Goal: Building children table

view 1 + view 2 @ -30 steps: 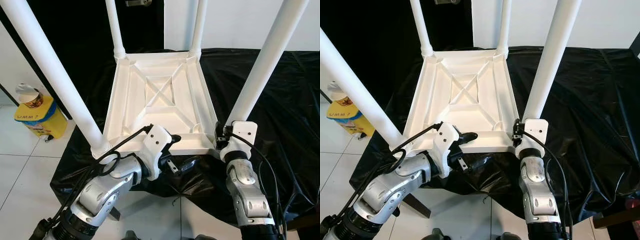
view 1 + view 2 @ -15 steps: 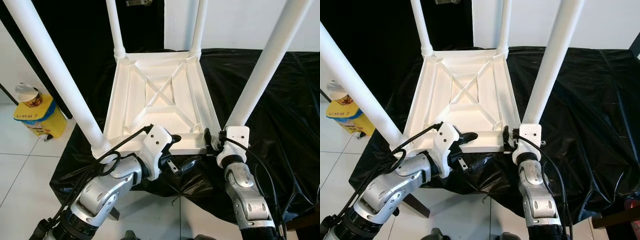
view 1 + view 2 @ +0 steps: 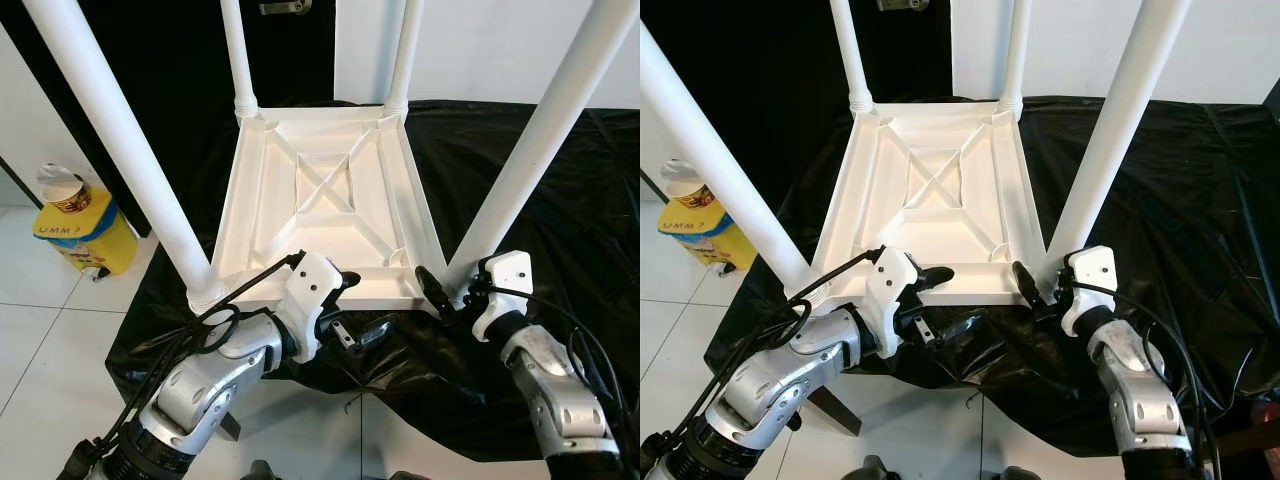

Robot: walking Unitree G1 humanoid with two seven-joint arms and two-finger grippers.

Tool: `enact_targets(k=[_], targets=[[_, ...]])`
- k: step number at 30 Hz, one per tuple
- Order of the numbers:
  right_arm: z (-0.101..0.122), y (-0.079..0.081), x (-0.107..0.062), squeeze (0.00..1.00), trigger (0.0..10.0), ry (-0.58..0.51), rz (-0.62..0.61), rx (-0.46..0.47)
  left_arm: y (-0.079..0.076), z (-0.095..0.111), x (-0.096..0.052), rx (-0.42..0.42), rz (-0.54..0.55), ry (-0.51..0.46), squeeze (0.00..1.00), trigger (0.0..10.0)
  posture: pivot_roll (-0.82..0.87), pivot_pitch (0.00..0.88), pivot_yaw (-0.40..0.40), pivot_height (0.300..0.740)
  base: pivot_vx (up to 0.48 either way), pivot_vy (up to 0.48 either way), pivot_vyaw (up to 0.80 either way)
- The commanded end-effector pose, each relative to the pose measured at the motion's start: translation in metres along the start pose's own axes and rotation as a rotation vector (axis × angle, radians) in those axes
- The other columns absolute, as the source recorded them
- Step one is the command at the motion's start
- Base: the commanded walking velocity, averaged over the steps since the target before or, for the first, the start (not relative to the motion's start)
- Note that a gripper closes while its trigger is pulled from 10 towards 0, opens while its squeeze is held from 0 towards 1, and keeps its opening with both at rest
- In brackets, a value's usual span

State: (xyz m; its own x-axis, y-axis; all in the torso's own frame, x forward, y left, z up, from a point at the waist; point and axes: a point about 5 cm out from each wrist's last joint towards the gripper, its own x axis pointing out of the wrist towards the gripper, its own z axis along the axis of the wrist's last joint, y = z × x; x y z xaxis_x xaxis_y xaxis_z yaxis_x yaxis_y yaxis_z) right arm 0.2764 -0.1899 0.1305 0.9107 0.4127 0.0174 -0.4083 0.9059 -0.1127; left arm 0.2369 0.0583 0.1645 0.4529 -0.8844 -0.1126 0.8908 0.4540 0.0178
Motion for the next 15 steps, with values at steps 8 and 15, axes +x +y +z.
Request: enact_targets(k=[8, 15], targets=[[-0.008, 0.006, 0.015, 0.00, 0.0, 0.043, 0.127, -0.024, -0.004, 0.001, 0.003, 0.010, -0.111, 0.008, 0.00, 10.0, 0.04, 0.043, 0.020, 0.740, 0.000, 0.000, 0.00], [-0.018, 0.001, 0.004, 0.00, 1.7, 0.066, 0.103, 0.007, -0.004, 0.001, 0.006, 0.008, -0.131, 0.004, 0.00, 10.0, 0.01, 0.047, 0.036, 0.740, 0.000, 0.000, 0.00]])
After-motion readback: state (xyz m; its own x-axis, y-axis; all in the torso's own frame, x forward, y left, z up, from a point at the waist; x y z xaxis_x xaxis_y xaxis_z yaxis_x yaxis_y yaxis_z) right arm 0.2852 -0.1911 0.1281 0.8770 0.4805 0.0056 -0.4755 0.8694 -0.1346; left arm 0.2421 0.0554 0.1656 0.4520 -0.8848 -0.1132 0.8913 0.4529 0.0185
